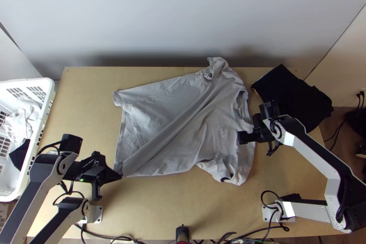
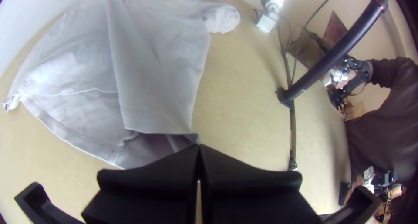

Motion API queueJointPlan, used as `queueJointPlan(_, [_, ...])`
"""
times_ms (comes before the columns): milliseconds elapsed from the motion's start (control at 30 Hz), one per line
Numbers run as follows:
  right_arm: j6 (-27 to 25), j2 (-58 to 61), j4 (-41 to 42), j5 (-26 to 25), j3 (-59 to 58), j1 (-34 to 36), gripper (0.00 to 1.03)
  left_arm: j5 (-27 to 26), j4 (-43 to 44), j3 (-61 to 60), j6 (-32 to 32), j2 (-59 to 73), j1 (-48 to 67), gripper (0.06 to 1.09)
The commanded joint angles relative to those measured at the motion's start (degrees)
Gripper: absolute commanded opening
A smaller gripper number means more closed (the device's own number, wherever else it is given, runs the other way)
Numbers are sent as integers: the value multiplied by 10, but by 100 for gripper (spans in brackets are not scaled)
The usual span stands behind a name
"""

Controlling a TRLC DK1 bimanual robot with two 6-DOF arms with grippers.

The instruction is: Fold the t-shirt

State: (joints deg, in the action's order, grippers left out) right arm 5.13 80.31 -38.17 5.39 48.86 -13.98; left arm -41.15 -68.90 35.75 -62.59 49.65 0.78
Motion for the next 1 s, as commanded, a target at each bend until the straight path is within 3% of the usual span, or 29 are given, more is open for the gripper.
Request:
queueJointPlan(0, [-5, 2, 2, -2, 4, -1, 98, -10, -98, 12, -78, -3, -54, 9])
queueJointPlan(167, [-7, 3, 3, -3, 4, 1, 98, -7, -98, 12, -92, 16, -80, 9])
queueJointPlan(400, [-15, 4, 6, -3, 4, 7, 98, 7, -94, 25, -198, 124, -191, 9])
queueJointPlan(967, [-15, 25, 11, -3, 19, 3, 98, 98, -63, 4, -325, 189, -315, 9])
